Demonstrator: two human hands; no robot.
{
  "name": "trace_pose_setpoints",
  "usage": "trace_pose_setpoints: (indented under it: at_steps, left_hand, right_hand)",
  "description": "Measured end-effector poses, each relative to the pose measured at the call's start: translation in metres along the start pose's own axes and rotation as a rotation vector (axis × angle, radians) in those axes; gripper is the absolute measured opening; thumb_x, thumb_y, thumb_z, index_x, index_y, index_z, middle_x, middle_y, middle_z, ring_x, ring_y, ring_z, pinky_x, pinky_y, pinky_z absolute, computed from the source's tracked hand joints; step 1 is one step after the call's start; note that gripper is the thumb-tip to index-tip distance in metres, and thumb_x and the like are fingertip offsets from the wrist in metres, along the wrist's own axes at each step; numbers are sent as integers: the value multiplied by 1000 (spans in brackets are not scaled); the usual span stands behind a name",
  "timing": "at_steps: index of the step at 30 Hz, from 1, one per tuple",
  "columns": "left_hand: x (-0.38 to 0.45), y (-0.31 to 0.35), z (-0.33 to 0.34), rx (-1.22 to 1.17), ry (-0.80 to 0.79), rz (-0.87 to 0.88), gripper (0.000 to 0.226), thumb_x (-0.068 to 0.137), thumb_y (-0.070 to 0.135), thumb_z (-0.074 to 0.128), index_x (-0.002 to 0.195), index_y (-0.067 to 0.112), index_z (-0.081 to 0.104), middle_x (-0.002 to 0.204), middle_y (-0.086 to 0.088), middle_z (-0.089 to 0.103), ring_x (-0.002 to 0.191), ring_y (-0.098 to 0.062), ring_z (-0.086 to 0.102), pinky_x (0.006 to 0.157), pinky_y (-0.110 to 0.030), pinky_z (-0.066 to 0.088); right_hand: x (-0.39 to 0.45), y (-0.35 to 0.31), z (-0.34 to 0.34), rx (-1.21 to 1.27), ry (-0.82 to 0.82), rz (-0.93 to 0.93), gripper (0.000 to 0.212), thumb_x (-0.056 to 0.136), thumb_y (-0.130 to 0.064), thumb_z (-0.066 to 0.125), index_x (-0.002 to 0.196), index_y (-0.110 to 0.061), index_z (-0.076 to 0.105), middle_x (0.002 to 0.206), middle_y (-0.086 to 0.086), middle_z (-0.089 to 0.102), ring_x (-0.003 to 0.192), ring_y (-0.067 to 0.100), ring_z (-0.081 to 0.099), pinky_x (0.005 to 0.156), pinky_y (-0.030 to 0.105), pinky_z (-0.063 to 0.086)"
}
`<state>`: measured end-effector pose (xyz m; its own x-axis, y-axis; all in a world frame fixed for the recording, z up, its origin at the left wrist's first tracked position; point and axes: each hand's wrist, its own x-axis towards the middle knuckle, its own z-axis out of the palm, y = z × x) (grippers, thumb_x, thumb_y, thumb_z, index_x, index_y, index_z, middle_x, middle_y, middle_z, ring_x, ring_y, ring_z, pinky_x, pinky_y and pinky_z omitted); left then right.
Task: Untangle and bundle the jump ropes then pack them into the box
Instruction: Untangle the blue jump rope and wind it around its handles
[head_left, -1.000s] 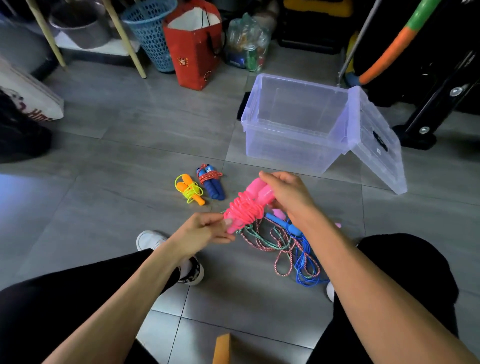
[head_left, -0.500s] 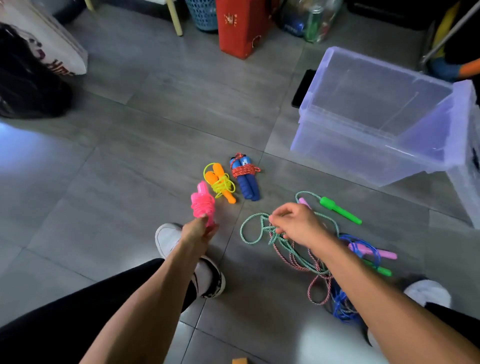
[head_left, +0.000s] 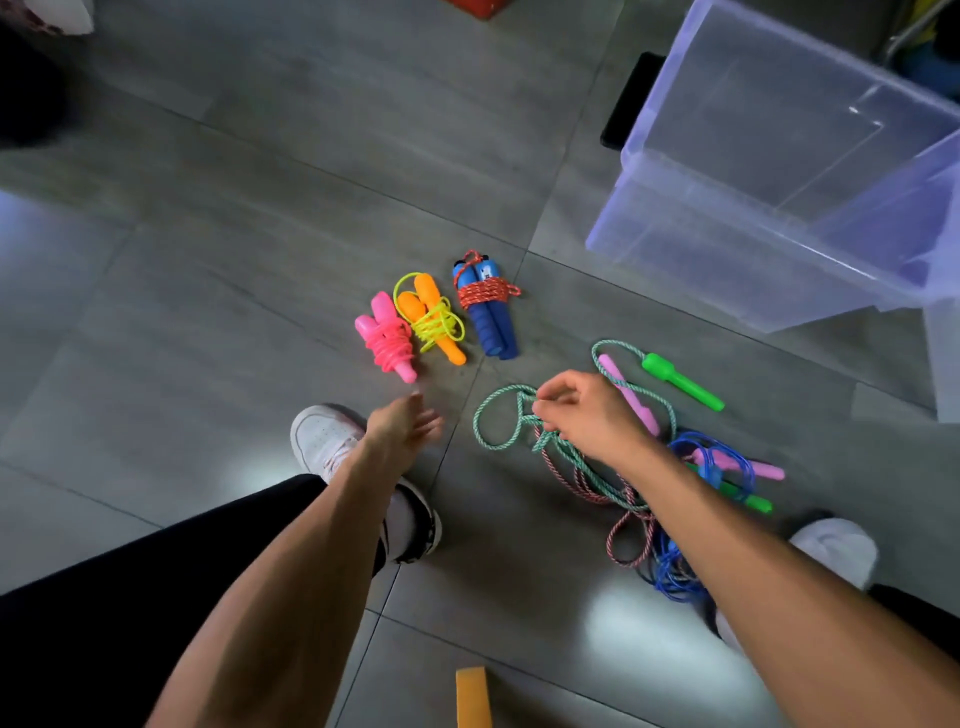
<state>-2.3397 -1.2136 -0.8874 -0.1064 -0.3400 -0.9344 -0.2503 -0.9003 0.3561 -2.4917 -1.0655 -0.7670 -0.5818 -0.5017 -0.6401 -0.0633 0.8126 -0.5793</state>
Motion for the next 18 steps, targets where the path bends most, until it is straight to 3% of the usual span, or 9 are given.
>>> trace_pose_setpoints:
  at_steps: [2, 5, 8, 10, 12, 14, 16, 18]
  left_hand:
    - [-15, -10, 10, 188, -11, 68, 18, 98, 17, 55, 80, 15, 56, 71, -4, 54, 48, -14, 51, 48, -21, 42]
    - [-37, -28, 35, 457, -104, 257, 20, 95, 10, 56, 77, 20, 61, 71, -3, 59, 56, -12, 50, 53, -21, 37]
    - [-56, -52, 65, 675, -226, 427, 29, 87, 0, 57, 71, 23, 66, 63, 4, 62, 49, -3, 52, 48, -18, 40]
    - [-67, -69, 84, 834, -273, 532, 24, 84, 4, 62, 70, 22, 70, 58, 12, 61, 52, -2, 52, 55, -20, 42]
    - [-75, -86, 102, 984, -321, 596, 17, 84, 9, 64, 78, 22, 73, 69, 7, 66, 66, -8, 57, 69, -21, 46]
    - [-78, -103, 119, 1133, -388, 645, 14, 86, 9, 64, 85, 18, 75, 81, 2, 69, 78, -11, 61, 78, -21, 47]
    - [-76, -116, 134, 1298, -452, 718, 13, 86, 10, 64, 88, 17, 75, 87, 0, 71, 82, -15, 65, 81, -24, 50]
    - [-71, -122, 151, 1479, -472, 817, 15, 87, 13, 59, 90, 19, 73, 89, -1, 73, 83, -20, 68, 79, -29, 54]
  right_hand:
    - [-12, 15, -4, -23, 30, -15, 6, 86, -21, 69, 91, -20, 67, 86, 0, 72, 83, 12, 67, 60, 4, 40]
    - [-33, 51, -18, -16, 50, -10, 7, 84, -17, 71, 90, -18, 69, 83, -7, 69, 78, 8, 65, 70, 12, 44]
    - [-61, 95, -42, 11, 101, 37, 8, 83, -14, 70, 90, -19, 68, 79, -13, 67, 71, -1, 61, 65, 7, 42]
    - [-80, 125, -58, 43, 139, 81, 9, 84, -12, 70, 89, -19, 68, 78, -9, 67, 70, 2, 62, 62, 6, 41]
    - [-96, 153, -73, 74, 195, 140, 11, 84, -11, 70, 84, -21, 67, 76, -8, 67, 67, 4, 61, 60, 7, 41]
    - [-107, 178, -84, 123, 253, 188, 17, 83, -11, 70, 79, -27, 65, 74, -7, 68, 68, 10, 63, 65, 16, 45]
    - [-113, 198, -92, 152, 294, 221, 13, 83, -11, 69, 82, -24, 67, 76, -4, 68, 72, 14, 64, 69, 23, 46]
    - [-112, 216, -100, 169, 309, 229, 9, 84, -11, 69, 88, -19, 69, 78, -3, 68, 74, 12, 63, 66, 16, 45]
